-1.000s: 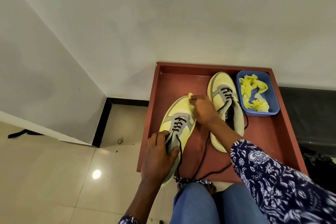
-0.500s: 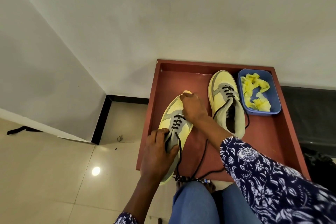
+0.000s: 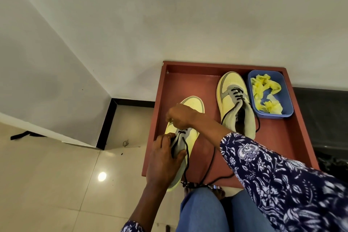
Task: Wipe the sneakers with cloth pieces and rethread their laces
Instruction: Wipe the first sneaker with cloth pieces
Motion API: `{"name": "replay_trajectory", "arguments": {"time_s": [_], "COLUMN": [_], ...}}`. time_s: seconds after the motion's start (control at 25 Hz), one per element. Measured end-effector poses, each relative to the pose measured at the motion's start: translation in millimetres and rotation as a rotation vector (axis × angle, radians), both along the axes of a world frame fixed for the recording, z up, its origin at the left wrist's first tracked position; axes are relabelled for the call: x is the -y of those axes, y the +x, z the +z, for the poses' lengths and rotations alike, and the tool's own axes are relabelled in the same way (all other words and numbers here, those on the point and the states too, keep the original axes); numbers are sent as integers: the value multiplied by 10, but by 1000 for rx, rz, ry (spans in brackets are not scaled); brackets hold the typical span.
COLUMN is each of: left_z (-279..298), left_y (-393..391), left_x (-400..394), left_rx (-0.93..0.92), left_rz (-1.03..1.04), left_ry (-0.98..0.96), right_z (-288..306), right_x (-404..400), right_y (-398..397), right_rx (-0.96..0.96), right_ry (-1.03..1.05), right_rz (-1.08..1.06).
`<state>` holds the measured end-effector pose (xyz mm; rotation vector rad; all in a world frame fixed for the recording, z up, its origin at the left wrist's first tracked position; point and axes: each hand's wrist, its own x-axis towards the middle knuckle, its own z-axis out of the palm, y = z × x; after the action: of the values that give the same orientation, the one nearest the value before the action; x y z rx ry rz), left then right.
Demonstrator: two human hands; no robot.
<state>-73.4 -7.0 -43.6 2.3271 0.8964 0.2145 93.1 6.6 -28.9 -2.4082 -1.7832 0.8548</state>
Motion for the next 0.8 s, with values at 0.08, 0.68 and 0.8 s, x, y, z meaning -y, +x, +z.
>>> {"name": "replay_trajectory", "arguments": {"time_s": [0.08, 0.68, 0.8], "left_z": [2, -33, -48], "left_y": [2, -13, -15], "left_x": [7, 8, 10], "left_rx": [-3, 37, 38], "left_rz": [4, -1, -1], "left_ry": [7, 9, 5], "right_z": [47, 44, 34], "right_x": [-17, -37, -108], "right_y": [11, 217, 77], "right_rx": [-38, 227, 143], "right_ry": [-36, 21, 25], "right_rz": [83, 57, 75]}}
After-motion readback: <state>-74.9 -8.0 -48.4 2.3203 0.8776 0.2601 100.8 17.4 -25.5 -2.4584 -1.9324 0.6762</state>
